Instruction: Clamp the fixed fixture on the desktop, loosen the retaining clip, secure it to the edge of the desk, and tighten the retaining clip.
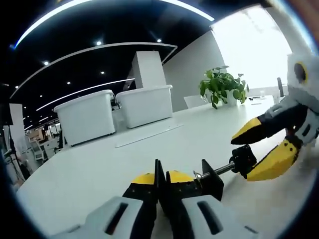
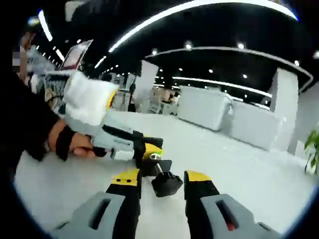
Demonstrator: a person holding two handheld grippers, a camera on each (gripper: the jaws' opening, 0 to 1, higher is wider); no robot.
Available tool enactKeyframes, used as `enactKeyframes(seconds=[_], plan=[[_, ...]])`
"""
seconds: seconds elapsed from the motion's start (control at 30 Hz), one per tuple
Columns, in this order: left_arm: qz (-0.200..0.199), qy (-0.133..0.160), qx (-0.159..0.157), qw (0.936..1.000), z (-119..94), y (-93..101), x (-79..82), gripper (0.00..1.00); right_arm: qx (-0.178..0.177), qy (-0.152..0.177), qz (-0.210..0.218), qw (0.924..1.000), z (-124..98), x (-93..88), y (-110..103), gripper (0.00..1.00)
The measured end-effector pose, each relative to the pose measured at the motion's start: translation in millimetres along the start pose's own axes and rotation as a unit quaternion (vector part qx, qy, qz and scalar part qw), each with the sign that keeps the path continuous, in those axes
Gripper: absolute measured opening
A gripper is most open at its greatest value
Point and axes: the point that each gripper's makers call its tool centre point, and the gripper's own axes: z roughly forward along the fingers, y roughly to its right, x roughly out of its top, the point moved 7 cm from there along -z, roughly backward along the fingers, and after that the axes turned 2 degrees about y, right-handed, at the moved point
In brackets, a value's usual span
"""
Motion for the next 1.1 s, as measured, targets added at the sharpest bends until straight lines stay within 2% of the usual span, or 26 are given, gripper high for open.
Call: enactKeyframes(seconds=[0.03, 0.07, 0.13, 0.17, 0.23, 0.3, 0.37, 0.43, 0.53, 0.67, 0.73, 0.87, 0.93, 1.0, 1.07, 1.1], plan=[[0.001, 0.0, 0.0, 1.0, 0, 0.1, 0.1, 0.06, 0.005, -0.002, 0.064, 0.9979, -1, 2.3, 4, 0.52], [0.001, 0.0, 0.0, 1.0, 0, 0.2, 0.3, 0.06, 0.012, 0.002, 0.114, 0.9934, -1, 3.1, 6, 0.5], [0.001, 0.0, 0.0, 1.0, 0, 0.3, 0.5, 0.06, 0.028, 0.005, 0.201, 0.9791, 0, -0.5, 7, 0.46], [0.001, 0.0, 0.0, 1.0, 0, 0.5, 0.8, 0.06, 0.019, 0.003, 0.228, 0.9734, -1, -2.8, 8, 0.46], [0.0, 0.0, 0.0, 1.0, 0, 0.4, 0.9, 0.06, 0.005, -0.011, 0.238, 0.9712, 1, -9.7, 15, 0.45], [0.001, 0.0, 0.0, 1.0, 0, 0.4, 0.9, 0.06, 0.002, -0.009, 0.239, 0.9709, 3, -15.4, 20, 0.39], [0.002, 0.0, 0.0, 1.0, 1, 0.2, 0.8, 0.07, -0.012, -0.014, 0.291, 0.9564, 6, -21.4, 24, 0.35], [0.002, 0.0, -0.001, 1.0, 1, -0.1, 0.8, 0.07, -0.004, -0.013, 0.325, 0.9457, 9, -22.8, 26, 0.31], [0.002, 0.0, 0.0, 1.0, 2, -0.6, 0.6, 0.07, -0.001, -0.015, 0.326, 0.9453, 13, -23.5, 25, 0.29], [0.003, 0.0, 0.0, 1.0, 3, -0.6, 0.3, 0.07, 0.019, -0.023, 0.289, 0.9568, 19, -24.5, 13, 0.26], [0.003, 0.0, 0.0, 1.0, 4, -0.9, 0.0, 0.07, 0.021, -0.028, 0.238, 0.9705, 20, -23.8, 11, 0.26], [0.002, -0.001, 0.001, 1.0, 4, -1.7, -0.3, 0.07, 0.014, -0.028, 0.178, 0.9835, 19, -19.9, 4, 0.24], [0.003, -0.001, 0.001, 1.0, 5, -1.8, -0.4, 0.07, 0.01, -0.022, 0.114, 0.9932, 18, -17.2, 1, 0.23], [0.002, -0.001, 0.001, 1.0, 5, -1.9, -0.6, 0.07, 0.007, -0.017, 0.022, 0.9996, 17, -14.9, -3, 0.23], [0.001, -0.001, 0.001, 1.0, 5, -1.7, -0.5, 0.07, 0.002, -0.009, -0.086, 0.9963, 15, -13.0, -9, 0.22], [0.0, 0.0, 0.0, 1.0, 5, -1.6, -0.5, 0.07, -0.001, -0.006, -0.12, 0.9928, 14, -12.8, -10, 0.22]])
